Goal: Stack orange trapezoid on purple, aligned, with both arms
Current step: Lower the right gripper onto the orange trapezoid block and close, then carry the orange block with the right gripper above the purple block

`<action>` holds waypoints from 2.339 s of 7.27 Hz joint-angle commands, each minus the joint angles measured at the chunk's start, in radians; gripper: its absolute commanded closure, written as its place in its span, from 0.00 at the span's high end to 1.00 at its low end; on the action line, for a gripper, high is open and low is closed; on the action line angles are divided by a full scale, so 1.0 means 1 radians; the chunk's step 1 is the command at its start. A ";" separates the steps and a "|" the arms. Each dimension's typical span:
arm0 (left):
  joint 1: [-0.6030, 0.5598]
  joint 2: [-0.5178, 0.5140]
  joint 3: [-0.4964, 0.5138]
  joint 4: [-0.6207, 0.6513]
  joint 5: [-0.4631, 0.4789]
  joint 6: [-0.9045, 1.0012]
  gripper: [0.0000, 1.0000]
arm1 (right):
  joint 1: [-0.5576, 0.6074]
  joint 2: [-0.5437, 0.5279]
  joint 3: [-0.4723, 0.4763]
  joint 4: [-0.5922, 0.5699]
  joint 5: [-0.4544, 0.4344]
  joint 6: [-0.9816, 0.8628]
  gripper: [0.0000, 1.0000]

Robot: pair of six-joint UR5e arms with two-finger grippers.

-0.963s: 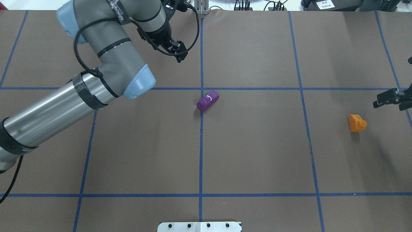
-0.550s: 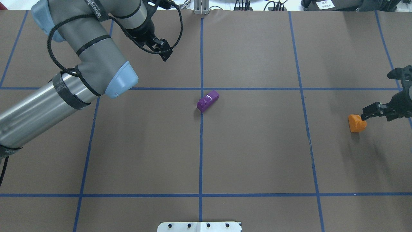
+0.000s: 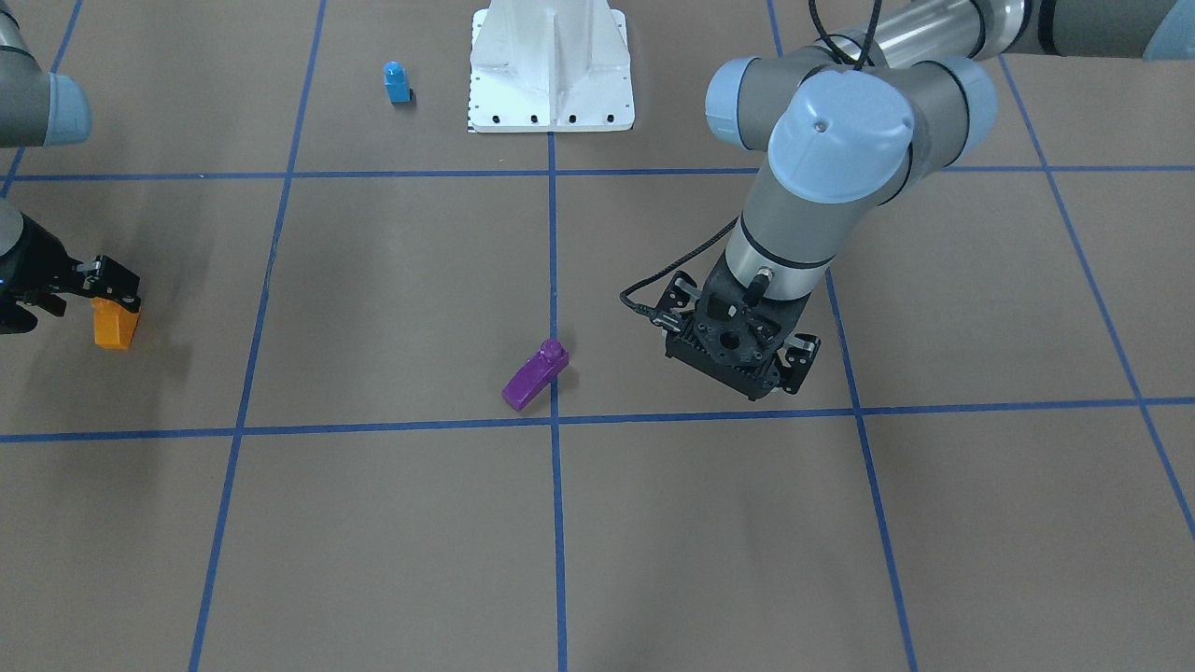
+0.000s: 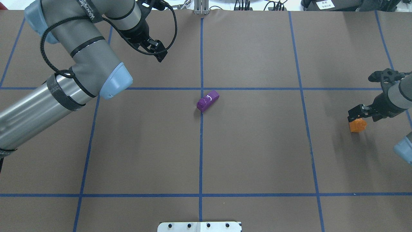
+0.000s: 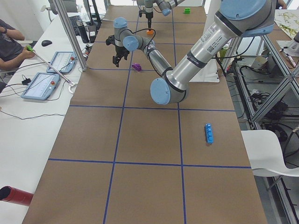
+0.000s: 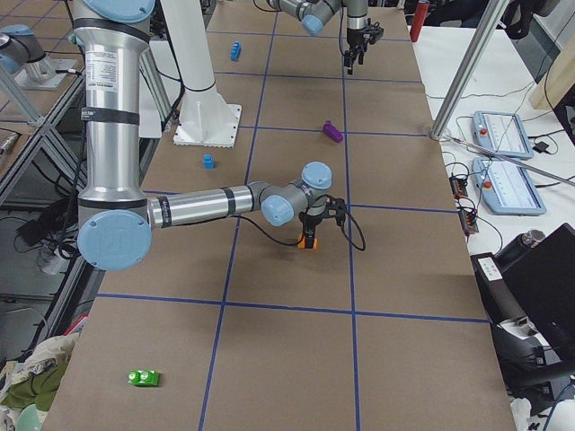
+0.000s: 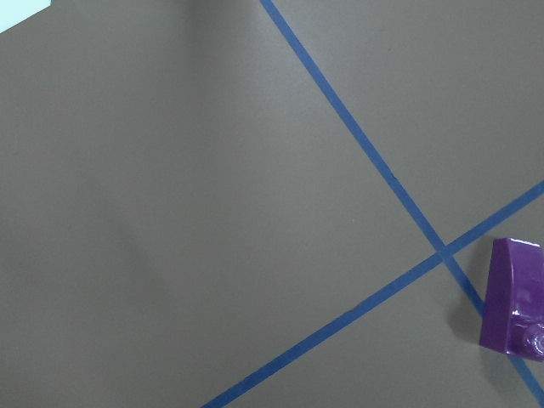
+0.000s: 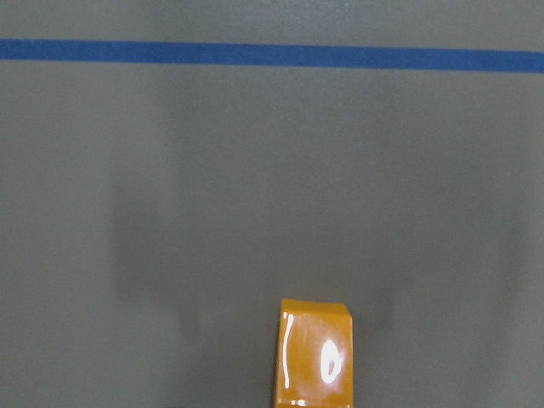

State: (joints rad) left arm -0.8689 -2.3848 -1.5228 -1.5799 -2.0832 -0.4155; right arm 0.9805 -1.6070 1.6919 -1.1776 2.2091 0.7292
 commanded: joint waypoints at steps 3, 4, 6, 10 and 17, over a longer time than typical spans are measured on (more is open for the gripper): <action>-0.001 0.003 -0.007 0.000 0.000 0.000 1.00 | -0.020 0.010 -0.052 0.001 0.001 -0.001 1.00; -0.001 0.003 -0.005 0.000 0.000 0.000 1.00 | -0.023 0.010 -0.051 0.001 0.007 -0.001 0.99; -0.001 0.004 -0.008 0.000 0.000 0.000 1.00 | -0.026 0.013 -0.052 0.000 0.012 0.001 0.74; -0.001 0.027 -0.036 0.000 0.000 0.000 1.00 | -0.025 0.041 -0.038 -0.013 0.017 -0.001 0.00; -0.177 0.257 -0.138 0.055 -0.037 0.184 1.00 | -0.054 0.731 -0.059 -0.533 0.045 0.374 0.00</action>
State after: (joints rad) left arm -0.9858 -2.1950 -1.6351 -1.5475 -2.1142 -0.2846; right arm 0.9839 -1.0820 1.7205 -1.6568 2.2905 0.9605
